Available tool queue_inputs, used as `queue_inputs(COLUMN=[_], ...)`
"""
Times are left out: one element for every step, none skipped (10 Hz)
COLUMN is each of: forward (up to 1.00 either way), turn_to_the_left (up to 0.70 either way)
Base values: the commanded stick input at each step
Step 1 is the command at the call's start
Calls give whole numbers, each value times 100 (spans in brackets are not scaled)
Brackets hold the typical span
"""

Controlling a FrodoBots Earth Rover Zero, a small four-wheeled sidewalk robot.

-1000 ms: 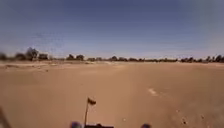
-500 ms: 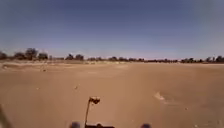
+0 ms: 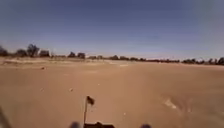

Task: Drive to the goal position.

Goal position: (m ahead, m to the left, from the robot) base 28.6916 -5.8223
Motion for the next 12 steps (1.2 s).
queue_inputs(forward=[70, 70, 70, 70, 70, 70, 70, 70, 70, 70, 70, 70], turn_to_the_left=[0, 0, 0, -35, -35, -18, 0, 0, 0, 0, 0, 0])
